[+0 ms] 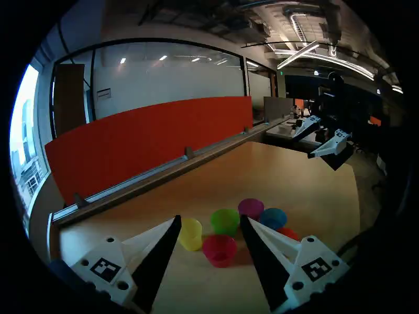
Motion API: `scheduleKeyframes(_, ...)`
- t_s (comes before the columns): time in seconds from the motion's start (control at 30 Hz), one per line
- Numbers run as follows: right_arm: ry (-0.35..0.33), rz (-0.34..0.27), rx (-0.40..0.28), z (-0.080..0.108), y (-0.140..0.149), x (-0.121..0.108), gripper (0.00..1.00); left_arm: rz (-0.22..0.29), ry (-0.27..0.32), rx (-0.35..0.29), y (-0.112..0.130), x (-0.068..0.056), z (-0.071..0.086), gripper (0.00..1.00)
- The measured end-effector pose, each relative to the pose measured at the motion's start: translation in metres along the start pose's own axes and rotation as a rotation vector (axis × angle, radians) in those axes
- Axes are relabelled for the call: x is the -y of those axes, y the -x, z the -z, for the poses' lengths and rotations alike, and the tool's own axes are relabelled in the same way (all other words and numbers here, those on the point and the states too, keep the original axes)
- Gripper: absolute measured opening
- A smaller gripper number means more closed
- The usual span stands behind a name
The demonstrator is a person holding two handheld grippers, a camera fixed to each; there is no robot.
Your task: Pour water
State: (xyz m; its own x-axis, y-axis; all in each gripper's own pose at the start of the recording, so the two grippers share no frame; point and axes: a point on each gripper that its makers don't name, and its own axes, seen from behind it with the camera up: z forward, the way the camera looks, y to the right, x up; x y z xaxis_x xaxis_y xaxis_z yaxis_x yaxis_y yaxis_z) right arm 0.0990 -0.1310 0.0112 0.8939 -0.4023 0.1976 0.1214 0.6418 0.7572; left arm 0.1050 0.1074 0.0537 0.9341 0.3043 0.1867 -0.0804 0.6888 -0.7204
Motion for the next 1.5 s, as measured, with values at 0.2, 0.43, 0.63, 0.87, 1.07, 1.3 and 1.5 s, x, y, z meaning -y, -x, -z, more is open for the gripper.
scheduleKeyframes(0.2, -0.029, 0.027, 0.021, -0.010, 0.011, 0.009, 0.99, -0.007, 0.012, 0.019, 0.006, 0.000, -0.005, 0.83)
scheduleKeyframes(0.43, -0.055, 0.020, 0.051, -0.021, 0.027, 0.014, 1.00, -0.015, 0.024, 0.031, 0.010, -0.003, -0.010, 0.83)
scheduleKeyframes(0.63, -0.075, 0.024, 0.077, -0.030, 0.043, 0.019, 0.99, -0.026, 0.023, 0.046, 0.016, -0.002, -0.016, 0.83)
scheduleKeyframes(0.87, -0.107, 0.028, 0.102, -0.043, 0.058, 0.027, 1.00, -0.011, 0.025, 0.048, 0.019, 0.001, -0.021, 0.83)
scheduleKeyframes(1.07, -0.133, 0.031, 0.128, -0.055, 0.072, 0.034, 1.00, -0.013, 0.029, 0.050, 0.022, 0.001, -0.025, 0.83)
scheduleKeyframes(1.3, -0.157, 0.040, 0.142, -0.069, 0.086, 0.041, 1.00, -0.025, 0.035, 0.056, 0.024, 0.000, -0.030, 0.83)
scheduleKeyframes(1.5, -0.173, 0.048, 0.164, -0.082, 0.099, 0.046, 0.99, -0.026, 0.046, 0.062, 0.027, -0.002, -0.035, 0.83)
